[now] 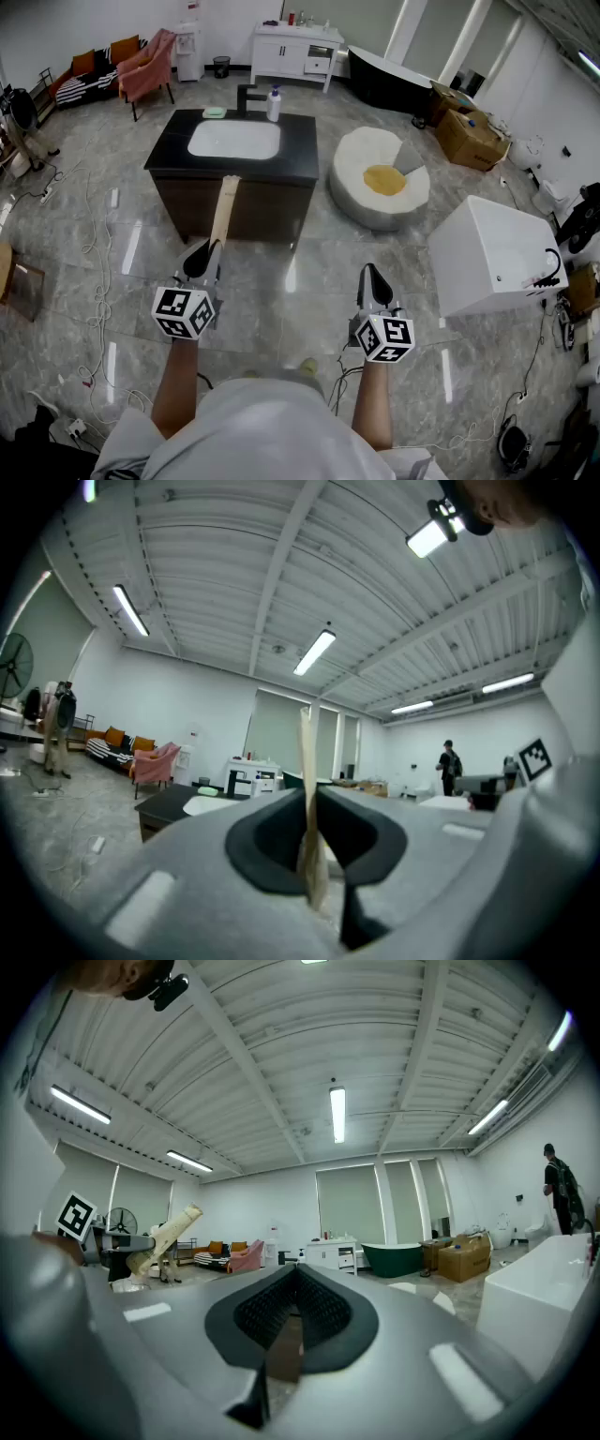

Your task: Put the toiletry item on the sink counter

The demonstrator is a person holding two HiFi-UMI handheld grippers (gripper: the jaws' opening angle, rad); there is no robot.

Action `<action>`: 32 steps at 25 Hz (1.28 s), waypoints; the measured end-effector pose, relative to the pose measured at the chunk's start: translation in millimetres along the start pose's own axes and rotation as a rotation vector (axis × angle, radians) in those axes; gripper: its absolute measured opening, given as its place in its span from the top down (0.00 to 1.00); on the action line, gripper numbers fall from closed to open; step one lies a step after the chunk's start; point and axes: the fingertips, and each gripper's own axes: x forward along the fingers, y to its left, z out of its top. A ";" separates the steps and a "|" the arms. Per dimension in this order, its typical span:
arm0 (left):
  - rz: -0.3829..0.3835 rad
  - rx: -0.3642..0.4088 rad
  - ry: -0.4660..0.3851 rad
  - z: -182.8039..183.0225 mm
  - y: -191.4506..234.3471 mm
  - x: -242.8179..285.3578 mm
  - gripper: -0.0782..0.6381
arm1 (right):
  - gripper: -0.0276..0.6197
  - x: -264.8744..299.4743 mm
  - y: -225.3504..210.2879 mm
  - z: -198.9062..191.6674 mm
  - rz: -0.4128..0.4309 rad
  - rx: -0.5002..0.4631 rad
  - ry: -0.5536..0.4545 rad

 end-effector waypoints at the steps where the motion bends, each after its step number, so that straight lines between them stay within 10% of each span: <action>1: -0.001 0.001 0.000 -0.2 -1.4 0.7 0.85 | 0.95 0.1 -1.4 0.2 -0.001 -0.001 -0.001; 32: 0.056 0.000 0.048 -16.7 -77.2 102.7 0.85 | 0.95 51.9 -122.8 -0.1 0.078 0.029 0.015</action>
